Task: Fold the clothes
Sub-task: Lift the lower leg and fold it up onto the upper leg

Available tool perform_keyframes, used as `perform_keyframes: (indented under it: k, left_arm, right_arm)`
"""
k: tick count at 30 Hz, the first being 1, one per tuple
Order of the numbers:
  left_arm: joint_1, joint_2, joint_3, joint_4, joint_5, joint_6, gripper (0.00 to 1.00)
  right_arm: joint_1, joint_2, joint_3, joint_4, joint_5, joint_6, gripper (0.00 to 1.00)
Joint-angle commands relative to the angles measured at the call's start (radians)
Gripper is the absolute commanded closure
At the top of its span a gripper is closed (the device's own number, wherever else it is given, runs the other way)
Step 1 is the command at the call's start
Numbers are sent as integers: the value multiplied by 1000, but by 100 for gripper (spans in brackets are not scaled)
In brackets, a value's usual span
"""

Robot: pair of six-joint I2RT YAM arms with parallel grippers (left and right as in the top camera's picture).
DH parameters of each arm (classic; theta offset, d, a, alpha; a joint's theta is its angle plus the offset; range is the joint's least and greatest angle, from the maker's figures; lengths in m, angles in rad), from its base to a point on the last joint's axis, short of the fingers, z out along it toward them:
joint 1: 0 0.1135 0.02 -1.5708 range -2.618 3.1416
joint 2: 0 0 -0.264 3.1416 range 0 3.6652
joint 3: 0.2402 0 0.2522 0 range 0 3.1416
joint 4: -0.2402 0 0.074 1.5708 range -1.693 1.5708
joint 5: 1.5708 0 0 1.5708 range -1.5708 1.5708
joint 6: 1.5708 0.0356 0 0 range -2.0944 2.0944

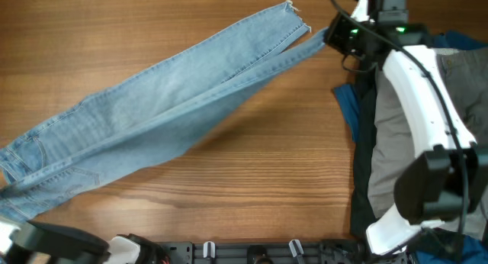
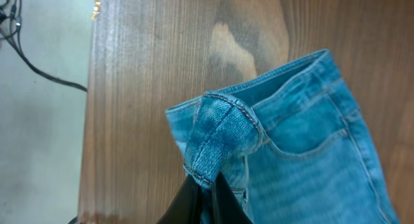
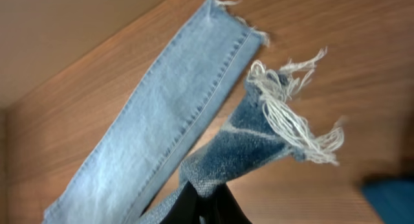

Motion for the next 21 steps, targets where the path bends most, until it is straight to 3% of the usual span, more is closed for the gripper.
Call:
perform_keyframes:
  k: [1, 11, 20, 21]
  left_arm:
    - [-16, 85, -4, 72, -76, 9, 95]
    - [-123, 188, -4, 322, -76, 12, 91]
    - [-188, 205, -4, 365, -80, 12, 89]
    - [-188, 209, -4, 365, -80, 12, 88]
  right_arm:
    - [0, 92, 25, 66, 79, 61, 96]
    - [24, 216, 25, 315, 16, 59, 96]
    - [46, 297, 25, 546, 32, 187, 95]
    - [46, 312, 25, 563, 31, 190, 80]
